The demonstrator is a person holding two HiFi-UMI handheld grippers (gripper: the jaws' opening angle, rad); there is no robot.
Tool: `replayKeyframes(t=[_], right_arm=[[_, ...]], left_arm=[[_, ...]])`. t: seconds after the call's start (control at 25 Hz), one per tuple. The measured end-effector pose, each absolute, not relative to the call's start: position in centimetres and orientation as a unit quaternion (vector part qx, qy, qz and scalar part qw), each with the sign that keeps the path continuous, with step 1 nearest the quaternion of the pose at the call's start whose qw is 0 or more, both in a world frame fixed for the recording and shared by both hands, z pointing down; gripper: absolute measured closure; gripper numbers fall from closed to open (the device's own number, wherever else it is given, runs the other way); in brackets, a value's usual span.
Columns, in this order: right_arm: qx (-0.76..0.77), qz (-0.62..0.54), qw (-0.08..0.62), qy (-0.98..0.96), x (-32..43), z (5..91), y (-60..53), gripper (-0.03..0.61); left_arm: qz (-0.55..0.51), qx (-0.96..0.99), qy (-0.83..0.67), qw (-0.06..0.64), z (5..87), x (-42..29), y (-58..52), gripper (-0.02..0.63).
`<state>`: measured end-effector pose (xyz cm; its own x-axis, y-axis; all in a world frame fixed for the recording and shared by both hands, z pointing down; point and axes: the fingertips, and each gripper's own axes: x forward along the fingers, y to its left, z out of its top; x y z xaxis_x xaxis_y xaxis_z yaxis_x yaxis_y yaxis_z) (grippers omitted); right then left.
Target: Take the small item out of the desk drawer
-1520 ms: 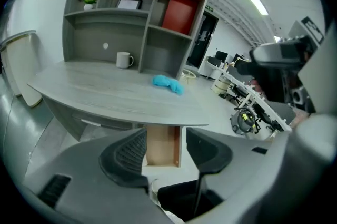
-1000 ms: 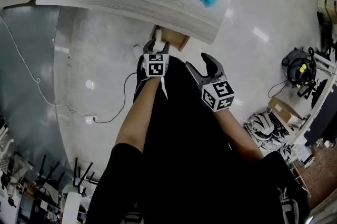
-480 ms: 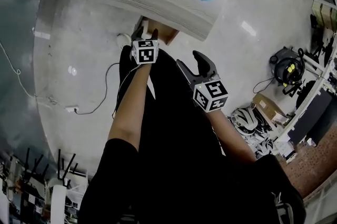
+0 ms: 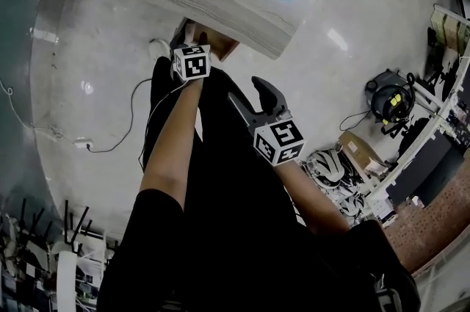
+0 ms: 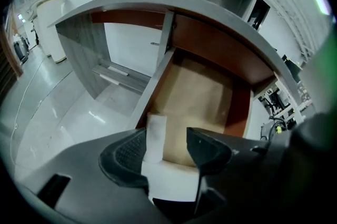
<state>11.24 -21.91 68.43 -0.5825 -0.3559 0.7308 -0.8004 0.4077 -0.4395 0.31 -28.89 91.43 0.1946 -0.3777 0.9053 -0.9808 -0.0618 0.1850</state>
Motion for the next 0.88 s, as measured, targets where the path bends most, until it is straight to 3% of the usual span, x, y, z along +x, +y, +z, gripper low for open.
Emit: replayKeyframes(t=[0.88], right_arm=[[0.397, 0.428, 0.261, -0.769, 13.4, 69.5, -21.8, 0.308]], left_arm=[[0.488, 0.548, -0.521, 0.436, 94.3, 0.2, -28.4, 0.398]])
